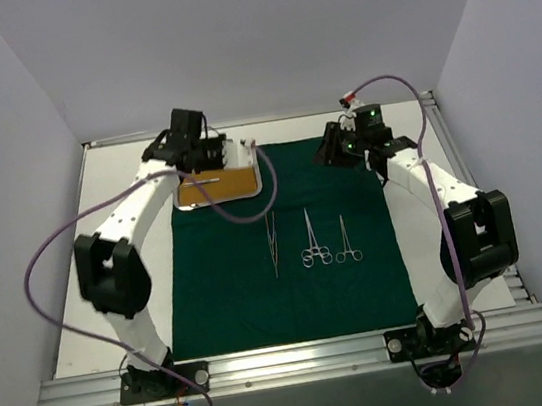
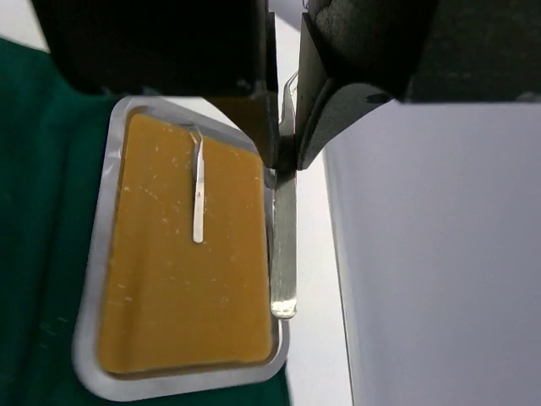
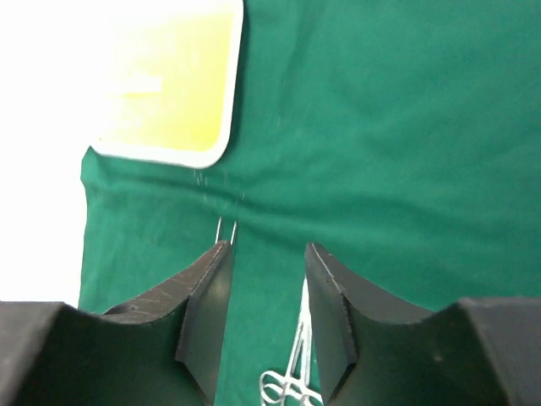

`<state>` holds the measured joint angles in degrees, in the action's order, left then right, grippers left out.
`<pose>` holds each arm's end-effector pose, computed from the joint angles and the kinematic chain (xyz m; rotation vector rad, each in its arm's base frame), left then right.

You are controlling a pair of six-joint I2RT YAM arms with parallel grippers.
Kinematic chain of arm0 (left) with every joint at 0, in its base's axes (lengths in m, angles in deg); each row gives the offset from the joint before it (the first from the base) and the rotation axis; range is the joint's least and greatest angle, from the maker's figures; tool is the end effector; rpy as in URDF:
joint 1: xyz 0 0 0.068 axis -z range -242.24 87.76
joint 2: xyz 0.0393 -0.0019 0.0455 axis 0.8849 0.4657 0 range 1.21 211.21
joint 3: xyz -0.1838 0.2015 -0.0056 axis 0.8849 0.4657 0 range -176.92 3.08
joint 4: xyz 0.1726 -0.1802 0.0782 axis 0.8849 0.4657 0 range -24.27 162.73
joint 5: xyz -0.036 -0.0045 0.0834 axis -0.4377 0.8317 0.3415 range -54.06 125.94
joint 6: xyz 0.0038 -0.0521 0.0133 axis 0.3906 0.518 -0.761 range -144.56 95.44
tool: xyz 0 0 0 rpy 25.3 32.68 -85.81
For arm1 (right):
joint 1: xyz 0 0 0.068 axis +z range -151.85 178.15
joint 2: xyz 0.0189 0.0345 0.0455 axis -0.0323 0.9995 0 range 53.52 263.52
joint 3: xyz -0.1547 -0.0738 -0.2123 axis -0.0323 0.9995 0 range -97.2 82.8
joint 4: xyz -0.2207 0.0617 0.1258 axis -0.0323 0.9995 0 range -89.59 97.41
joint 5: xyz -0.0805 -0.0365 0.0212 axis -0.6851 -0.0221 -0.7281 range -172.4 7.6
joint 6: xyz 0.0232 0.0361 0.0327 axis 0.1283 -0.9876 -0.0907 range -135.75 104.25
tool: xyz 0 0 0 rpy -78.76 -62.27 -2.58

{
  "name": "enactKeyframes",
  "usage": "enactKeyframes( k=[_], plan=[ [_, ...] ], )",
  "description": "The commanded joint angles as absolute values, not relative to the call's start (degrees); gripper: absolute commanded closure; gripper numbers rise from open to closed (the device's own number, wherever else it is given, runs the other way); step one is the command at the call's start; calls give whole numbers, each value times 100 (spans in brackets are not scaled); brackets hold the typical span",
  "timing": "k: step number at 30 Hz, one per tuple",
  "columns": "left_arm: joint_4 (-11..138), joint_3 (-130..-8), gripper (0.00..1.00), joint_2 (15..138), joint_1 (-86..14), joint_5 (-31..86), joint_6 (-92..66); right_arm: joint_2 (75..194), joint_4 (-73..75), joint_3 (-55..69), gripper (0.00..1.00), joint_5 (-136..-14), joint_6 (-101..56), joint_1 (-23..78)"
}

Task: Open and lay out the surgical kit
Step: Place the medical item in the surgical kit.

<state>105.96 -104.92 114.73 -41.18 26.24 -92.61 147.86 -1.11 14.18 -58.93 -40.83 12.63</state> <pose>0.4189 -0.1678 0.3136 1.7152 1.6260 0.1993 0.3683 0.1098 0.2808 -0.0845 2.0560 0.8452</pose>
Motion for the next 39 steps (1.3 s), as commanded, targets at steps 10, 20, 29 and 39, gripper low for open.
enactKeyframes(
  k=[10, 20, 29, 39],
  plan=[
    [7699, -5082, 98, 7586, -3913, -1544, -15479, 14273, 682, 730, 45, -5076, -3140, 1616],
    [7602, -3700, 98, 6731, -3957, -2515, -16896, 14176, 278, 950, 64, -3846, -2999, 2979],
    [7286, -3559, 98, 6801, -3992, -2401, -17143, 14554, 787, 888, 63, -3361, -2551, 3506],
    [7118, -3612, 98, 6924, -3992, -2023, -16818, 14729, 1253, 696, 67, -4362, -2401, 3867]
  ],
)
